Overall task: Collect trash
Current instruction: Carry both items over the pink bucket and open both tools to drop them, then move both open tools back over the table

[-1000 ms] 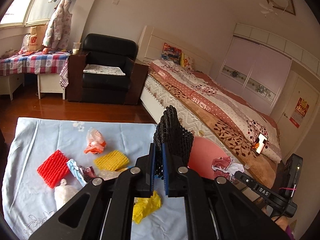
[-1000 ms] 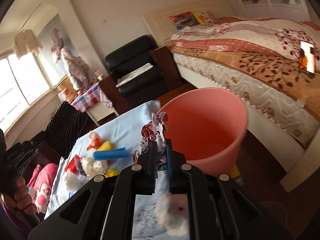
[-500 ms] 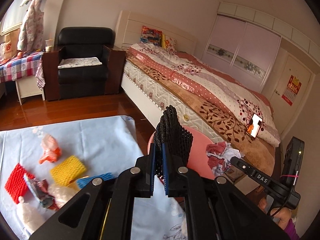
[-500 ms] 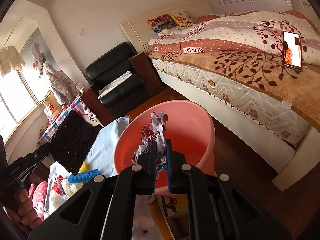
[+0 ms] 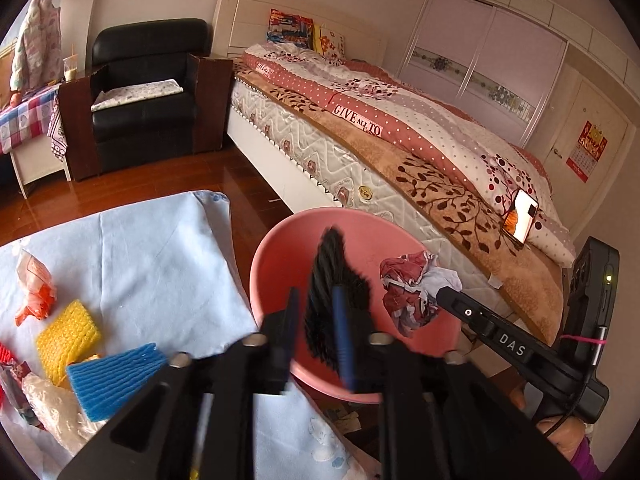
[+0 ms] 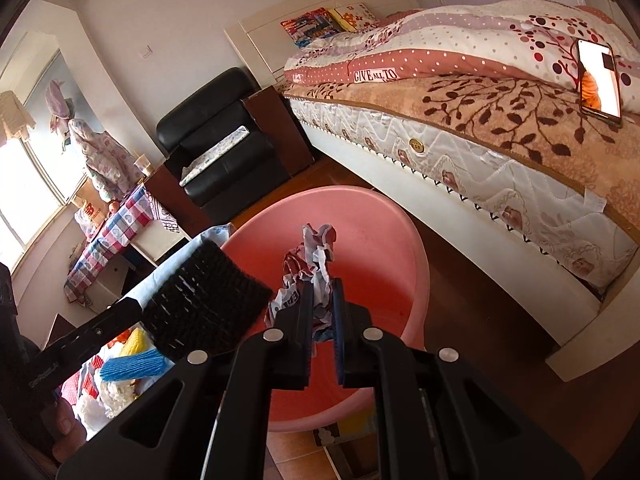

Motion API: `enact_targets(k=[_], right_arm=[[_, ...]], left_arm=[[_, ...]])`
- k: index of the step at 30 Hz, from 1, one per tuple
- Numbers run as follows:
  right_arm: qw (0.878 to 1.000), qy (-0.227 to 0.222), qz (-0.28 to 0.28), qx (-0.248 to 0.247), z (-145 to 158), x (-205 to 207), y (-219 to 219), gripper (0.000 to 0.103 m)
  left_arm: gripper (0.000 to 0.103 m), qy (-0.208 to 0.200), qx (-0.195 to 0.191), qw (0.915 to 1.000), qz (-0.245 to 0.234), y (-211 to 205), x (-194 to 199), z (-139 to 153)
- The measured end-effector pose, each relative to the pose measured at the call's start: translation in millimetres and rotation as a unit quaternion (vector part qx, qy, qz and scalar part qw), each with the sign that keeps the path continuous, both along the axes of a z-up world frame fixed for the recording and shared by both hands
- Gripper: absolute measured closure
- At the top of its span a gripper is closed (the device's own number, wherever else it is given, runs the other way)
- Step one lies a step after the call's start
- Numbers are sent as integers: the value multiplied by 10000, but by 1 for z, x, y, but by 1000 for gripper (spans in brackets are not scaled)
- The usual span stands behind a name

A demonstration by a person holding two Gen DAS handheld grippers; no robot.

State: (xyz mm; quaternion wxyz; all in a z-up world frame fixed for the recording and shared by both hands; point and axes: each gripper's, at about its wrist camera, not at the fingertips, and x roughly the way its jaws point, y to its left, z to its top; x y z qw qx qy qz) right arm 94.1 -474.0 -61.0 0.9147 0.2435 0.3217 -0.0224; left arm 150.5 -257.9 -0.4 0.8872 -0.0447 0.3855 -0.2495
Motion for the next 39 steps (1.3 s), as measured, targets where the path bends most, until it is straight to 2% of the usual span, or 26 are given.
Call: enact_targets(k=[1,2,7,9,12,15,19,26,33,39], right_arm=[[10000,22,12,12,-2,1,0,94],[10000,46,23,55,-4,3,-1,93],[9999,119,-105,46,-7,4,-4,84],[9999,78,-77,-16,-6,4,-2,71],[9999,51,-111,-83,-3,1,-1,62],[10000,0,-58,-55,2,-3,5,62],[9993,-236,-10,-278,18,-13,22,62],[9975,-521,332,-339,50,-30,56,62],[9923,-689,775,-675,73,-44,107,62],[9884,-755,1239,-457,76,-50,141,60]], left_arm=[[55,4,-15,10000,46,1,0,-1],[50,8,-69,9999,86,3,1,-1],[49,57,-188,9997,125,8,2,2],[49,50,-201,9997,136,12,0,4],[49,41,-240,9995,182,18,-5,8],[49,-14,-279,9993,235,28,-12,14],[49,-177,-306,9988,324,41,-25,25],[49,-373,-316,9975,506,71,-48,42],[49,-527,-316,9944,854,118,-71,55],[49,-604,-264,9884,1368,177,-85,60]])
